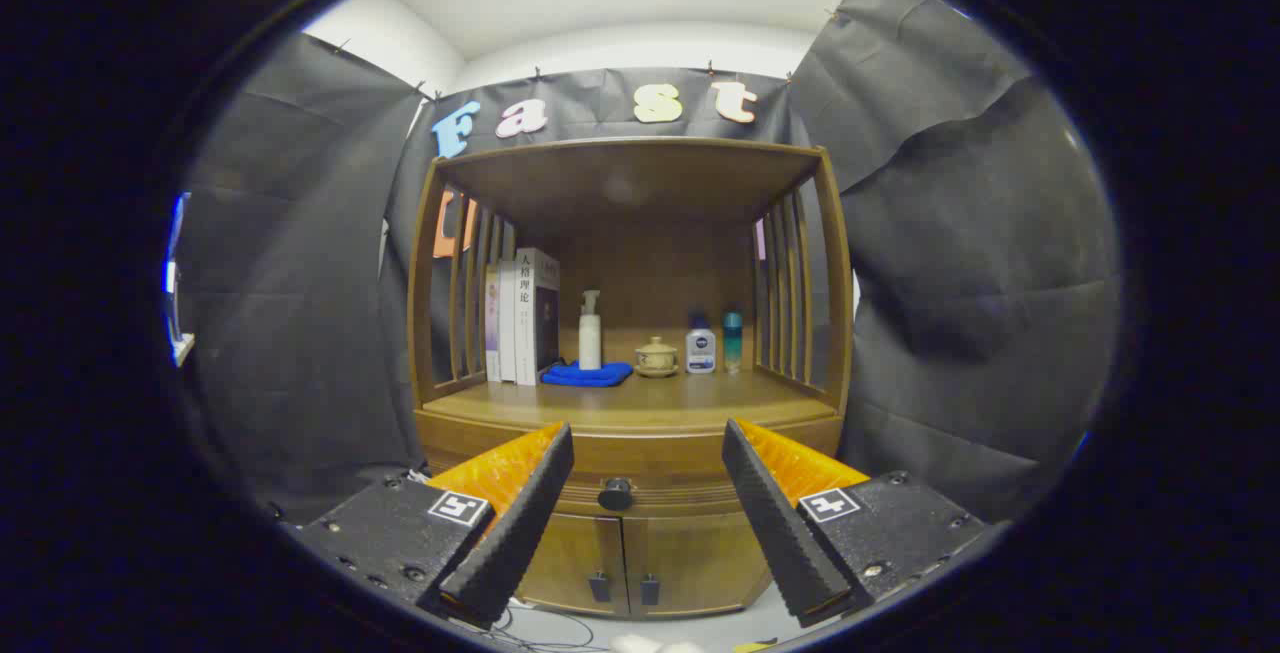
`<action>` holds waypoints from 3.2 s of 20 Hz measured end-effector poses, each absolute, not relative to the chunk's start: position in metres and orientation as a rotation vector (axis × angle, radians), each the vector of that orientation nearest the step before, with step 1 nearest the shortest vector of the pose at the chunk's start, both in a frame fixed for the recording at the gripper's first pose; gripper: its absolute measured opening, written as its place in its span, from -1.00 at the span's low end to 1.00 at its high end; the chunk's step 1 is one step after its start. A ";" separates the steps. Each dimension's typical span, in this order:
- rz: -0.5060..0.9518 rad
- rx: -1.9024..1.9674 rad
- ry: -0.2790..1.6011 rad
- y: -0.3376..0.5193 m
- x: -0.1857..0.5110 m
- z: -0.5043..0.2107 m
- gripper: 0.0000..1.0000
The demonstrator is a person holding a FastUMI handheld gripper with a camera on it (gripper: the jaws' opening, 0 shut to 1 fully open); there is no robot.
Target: Pull open the drawer, take out the items inside it, and place them on the countertop above the cabinet.
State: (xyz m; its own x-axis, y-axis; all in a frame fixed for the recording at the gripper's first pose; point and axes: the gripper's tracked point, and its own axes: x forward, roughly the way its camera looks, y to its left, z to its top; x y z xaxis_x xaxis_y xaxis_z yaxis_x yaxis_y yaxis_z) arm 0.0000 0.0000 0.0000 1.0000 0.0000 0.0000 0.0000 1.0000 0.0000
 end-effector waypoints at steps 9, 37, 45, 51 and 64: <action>0.026 -0.037 0.015 0.026 0.037 -0.033 0.96; -0.073 -0.060 0.205 0.026 0.180 -0.155 0.25; -0.047 -0.043 0.222 0.024 0.179 -0.155 -0.17; -0.039 -0.029 0.240 0.024 0.174 -0.155 -0.31; -0.010 0.009 0.252 0.025 0.153 -0.155 -0.32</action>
